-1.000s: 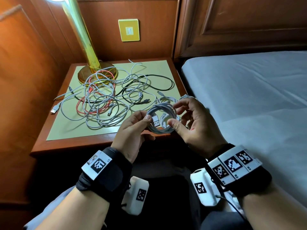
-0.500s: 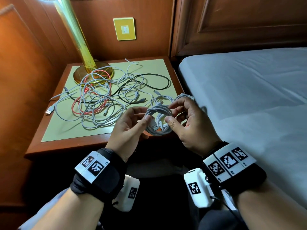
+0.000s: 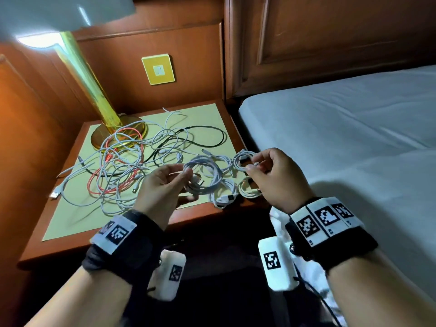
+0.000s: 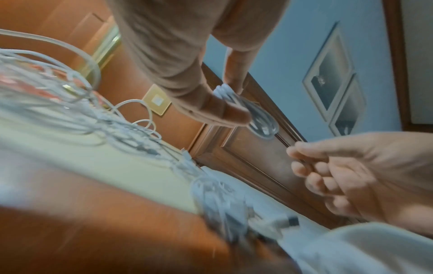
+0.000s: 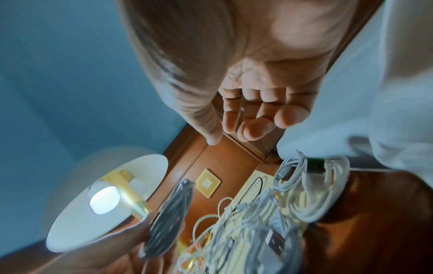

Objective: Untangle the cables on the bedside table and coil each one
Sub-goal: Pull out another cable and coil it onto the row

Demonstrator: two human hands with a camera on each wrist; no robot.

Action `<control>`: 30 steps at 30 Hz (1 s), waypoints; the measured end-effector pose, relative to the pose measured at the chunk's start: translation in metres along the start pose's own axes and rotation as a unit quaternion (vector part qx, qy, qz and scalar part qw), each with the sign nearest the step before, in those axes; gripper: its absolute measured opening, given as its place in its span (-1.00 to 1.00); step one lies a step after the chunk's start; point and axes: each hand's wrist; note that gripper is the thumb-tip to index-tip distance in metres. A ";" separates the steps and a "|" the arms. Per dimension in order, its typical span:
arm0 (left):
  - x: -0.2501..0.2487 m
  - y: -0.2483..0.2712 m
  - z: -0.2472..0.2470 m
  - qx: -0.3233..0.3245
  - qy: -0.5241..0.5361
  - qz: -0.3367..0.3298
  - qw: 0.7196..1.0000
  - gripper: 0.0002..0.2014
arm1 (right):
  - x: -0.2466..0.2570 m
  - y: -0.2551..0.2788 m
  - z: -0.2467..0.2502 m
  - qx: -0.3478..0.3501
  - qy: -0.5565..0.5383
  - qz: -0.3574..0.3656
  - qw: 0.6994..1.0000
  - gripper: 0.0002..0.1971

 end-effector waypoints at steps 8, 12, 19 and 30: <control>-0.042 -0.147 -0.077 0.030 -0.048 0.130 0.990 -0.82 | -0.011 -0.019 0.019 -0.071 -0.039 -0.023 0.996 -0.88; -0.020 -0.194 -0.092 0.056 -0.152 0.188 0.969 -0.84 | -0.022 -0.028 0.018 -0.076 -0.047 -0.022 0.996 -0.88; -0.011 -0.213 -0.093 0.036 -0.324 0.212 0.921 -0.80 | -0.026 -0.032 0.020 -0.065 -0.077 -0.003 0.995 -0.89; -0.011 -0.243 -0.068 0.044 -0.579 0.139 0.802 -0.59 | -0.025 -0.024 0.016 -0.077 -0.058 0.042 0.994 -0.88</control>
Point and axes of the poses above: each hand's wrist, its own y-axis away from the middle knuckle, its own z-axis out of the back of the hand, x = y × z, and after that the axes turned 5 degrees about x, right-handed
